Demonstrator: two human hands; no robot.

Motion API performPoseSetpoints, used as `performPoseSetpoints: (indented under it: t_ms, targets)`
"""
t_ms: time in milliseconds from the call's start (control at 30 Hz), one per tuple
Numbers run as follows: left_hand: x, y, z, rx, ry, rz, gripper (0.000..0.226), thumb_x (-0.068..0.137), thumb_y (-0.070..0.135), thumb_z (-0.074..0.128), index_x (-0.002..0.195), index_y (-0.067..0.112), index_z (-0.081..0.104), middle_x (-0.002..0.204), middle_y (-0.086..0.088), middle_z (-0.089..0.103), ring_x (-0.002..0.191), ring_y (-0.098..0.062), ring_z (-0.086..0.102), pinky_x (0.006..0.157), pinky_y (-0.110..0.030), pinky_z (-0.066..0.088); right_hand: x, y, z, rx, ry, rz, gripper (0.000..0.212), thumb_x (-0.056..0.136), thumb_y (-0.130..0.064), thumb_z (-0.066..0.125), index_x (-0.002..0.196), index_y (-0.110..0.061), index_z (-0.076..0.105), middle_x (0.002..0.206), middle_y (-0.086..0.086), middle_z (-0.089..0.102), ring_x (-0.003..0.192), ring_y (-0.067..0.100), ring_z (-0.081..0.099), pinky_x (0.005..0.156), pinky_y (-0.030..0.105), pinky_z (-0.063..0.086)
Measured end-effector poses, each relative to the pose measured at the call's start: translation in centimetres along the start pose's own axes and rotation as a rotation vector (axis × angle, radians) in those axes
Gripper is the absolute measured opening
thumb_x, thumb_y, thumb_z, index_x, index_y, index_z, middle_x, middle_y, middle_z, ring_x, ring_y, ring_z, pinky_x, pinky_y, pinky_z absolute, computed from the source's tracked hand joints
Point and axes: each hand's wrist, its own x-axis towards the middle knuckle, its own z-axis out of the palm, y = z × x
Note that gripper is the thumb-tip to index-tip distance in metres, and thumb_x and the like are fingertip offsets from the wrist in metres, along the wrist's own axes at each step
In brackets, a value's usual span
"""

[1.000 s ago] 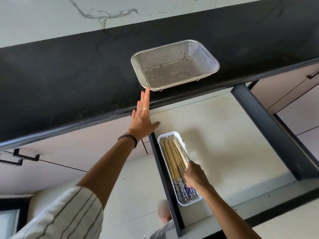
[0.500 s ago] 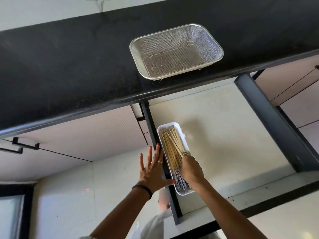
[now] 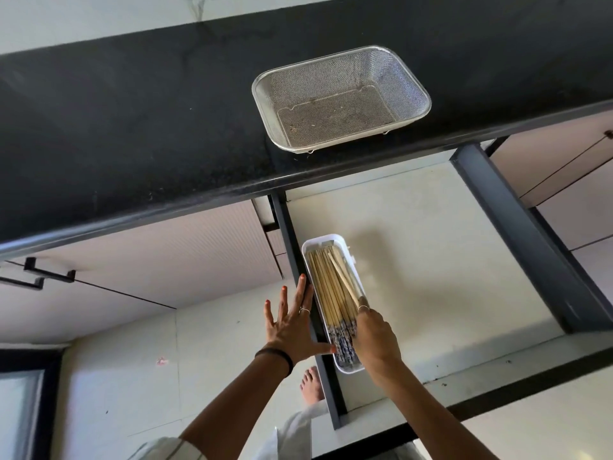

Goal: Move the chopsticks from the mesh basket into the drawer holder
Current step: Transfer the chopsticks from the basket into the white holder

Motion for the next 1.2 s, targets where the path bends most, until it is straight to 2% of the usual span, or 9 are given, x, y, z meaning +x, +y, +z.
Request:
performPoseSetpoints:
  t_ms: [133,267,433,667,867,1000,1200]
  targets:
    - [0.0,0.0,0.0,-0.055,-0.037,-0.013,0.132,0.066,0.068,0.072,0.146,0.031,-0.026,0.152,0.008,-0.037,0.146,-0.036,-0.016,0.113,-0.062,-0.003,-0.1,-0.4,0.0,-0.018,-0.003,-0.024,0.058,0.096,-0.013,0.048,0.146,-0.006,0.020,0.118,0.011,0.062,0.100,0.020,0.067,0.086,0.030,0.057]
    - [0.0,0.1,0.0,-0.082,-0.054,-0.021,0.133,0.065,0.066,0.074,0.147,0.032,-0.025,0.151,0.011,-0.038,0.147,-0.038,-0.008,0.113,-0.064,0.002,0.2,-1.0,0.1,-0.064,0.017,-0.044,0.060,0.097,-0.011,0.044,0.148,-0.005,0.013,0.118,0.012,0.061,0.099,0.023,0.067,0.085,0.031,0.055]
    - [0.0,0.0,0.0,-0.092,-0.065,-0.026,0.132,0.065,0.065,0.075,0.147,0.033,-0.024,0.143,0.016,-0.043,0.147,-0.040,0.001,0.114,-0.063,0.006,0.1,-0.7,0.4,-0.052,0.020,-0.049,0.062,0.097,-0.014,0.043,0.149,-0.007,0.010,0.123,0.013,0.058,0.102,0.023,0.066,0.086,0.032,0.055]
    - [0.1,-0.1,0.0,-0.061,-0.055,-0.024,0.133,0.064,0.066,0.075,0.147,0.034,-0.024,0.150,0.015,-0.039,0.144,-0.036,0.019,0.114,-0.062,0.014,-0.2,-0.7,0.7,0.020,0.035,-0.070,0.068,0.096,-0.013,0.046,0.151,-0.012,0.005,0.132,0.012,0.052,0.108,0.022,0.063,0.090,0.035,0.056]
    - [0.0,-0.3,0.1,-0.042,-0.011,-0.007,0.134,0.063,0.071,0.072,0.147,0.033,-0.025,0.150,0.013,-0.040,0.131,-0.031,0.042,0.107,-0.050,0.036,-0.3,-1.7,1.3,0.042,0.000,-0.089,0.069,0.098,-0.017,0.046,0.151,-0.011,0.002,0.139,0.012,0.050,0.120,0.024,0.057,0.100,0.037,0.049]
    - [-0.1,-0.3,0.0,-0.036,0.003,-0.002,0.133,0.063,0.070,0.072,0.147,0.032,-0.025,0.151,0.012,-0.039,0.121,-0.031,0.050,0.100,-0.046,0.044,-0.2,-1.5,1.6,0.078,0.012,-0.079,0.068,0.098,-0.018,0.045,0.151,-0.011,0.004,0.140,0.012,0.050,0.121,0.024,0.056,0.100,0.038,0.049]
    - [-0.2,-0.1,-0.2,-0.030,0.005,0.000,0.131,0.066,0.066,0.073,0.147,0.032,-0.023,0.150,0.013,-0.039,0.116,-0.030,0.054,0.097,-0.045,0.047,0.4,-0.7,1.8,0.116,-0.021,-0.083,0.067,0.096,-0.010,0.043,0.152,-0.020,0.006,0.152,0.008,0.033,0.138,0.027,0.037,0.111,0.042,0.037]
